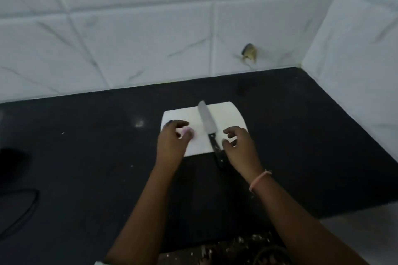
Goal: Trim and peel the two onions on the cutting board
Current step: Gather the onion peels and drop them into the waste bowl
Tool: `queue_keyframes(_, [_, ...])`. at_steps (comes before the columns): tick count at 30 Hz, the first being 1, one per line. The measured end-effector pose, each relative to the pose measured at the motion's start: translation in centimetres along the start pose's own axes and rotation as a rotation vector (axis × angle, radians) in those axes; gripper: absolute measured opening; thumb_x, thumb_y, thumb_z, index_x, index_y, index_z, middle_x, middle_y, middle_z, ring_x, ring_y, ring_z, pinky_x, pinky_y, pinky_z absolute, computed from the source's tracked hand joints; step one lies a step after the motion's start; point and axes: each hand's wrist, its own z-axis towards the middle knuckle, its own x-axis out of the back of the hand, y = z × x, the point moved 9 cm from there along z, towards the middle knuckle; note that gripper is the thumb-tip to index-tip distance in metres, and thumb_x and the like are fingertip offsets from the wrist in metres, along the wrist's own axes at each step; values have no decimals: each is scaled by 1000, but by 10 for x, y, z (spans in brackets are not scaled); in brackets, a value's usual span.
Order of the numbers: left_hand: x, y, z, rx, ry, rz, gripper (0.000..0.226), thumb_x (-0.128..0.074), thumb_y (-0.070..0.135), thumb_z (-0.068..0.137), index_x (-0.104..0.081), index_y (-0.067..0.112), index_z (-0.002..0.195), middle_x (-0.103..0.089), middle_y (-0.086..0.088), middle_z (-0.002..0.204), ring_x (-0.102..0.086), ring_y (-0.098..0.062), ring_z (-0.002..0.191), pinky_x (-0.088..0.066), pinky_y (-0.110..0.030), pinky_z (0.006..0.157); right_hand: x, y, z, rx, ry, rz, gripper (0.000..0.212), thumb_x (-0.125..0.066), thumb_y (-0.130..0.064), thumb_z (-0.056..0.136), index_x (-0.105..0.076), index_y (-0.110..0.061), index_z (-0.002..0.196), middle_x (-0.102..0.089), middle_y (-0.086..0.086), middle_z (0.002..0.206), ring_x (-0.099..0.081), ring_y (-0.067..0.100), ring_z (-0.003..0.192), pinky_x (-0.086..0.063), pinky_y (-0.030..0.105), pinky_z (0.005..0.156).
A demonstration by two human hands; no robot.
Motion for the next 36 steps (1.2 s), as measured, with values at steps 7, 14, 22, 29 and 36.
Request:
queue_keyframes(7, [17,-66,52,66,-143,225,48,-71,16,82,-61,24,128,-52,-5,136,-44,-31,126,-38,-32,96,-75,7,35,-7,-148,-637,48,-58,-32,89,-41,-19,132,-44,8,123,-46,28,110,-48,39,86])
queue_keyframes(14, [-5,-77,72,75,-301,146,53,-73,1,75,-65,20,125,-58,-1,123,-56,-19,109,-43,-25,88,-47,29,41,-18,-24,-529,41,-58,-15,89,-47,-13,128,-49,10,115,-50,27,104,-49,40,84])
queue_keyframes(22, [-3,-55,101,61,-129,-86,37,-82,16,77,-66,22,110,-64,6,106,-64,-10,90,-50,-18,73,-61,-4,49,134,-36,-628,48,-60,-38,87,-49,-21,130,-50,5,124,-47,24,109,-46,38,89])
queue_keyframes(29, [-53,-37,132,-56,-326,51,43,-81,5,74,-67,23,111,-63,1,119,-63,-12,98,-54,-20,82,-137,-28,61,228,-253,-487,56,-70,-45,81,-52,-21,128,-53,0,120,-50,18,110,-49,30,90])
queue_keyframes(36, [-58,-50,137,-82,-343,-27,40,-83,13,76,-71,20,112,-64,2,120,-63,-13,102,-52,-18,83,-140,-16,67,97,-227,-284,54,-73,-31,82,-49,-21,128,-54,-1,123,-52,14,113,-47,27,97])
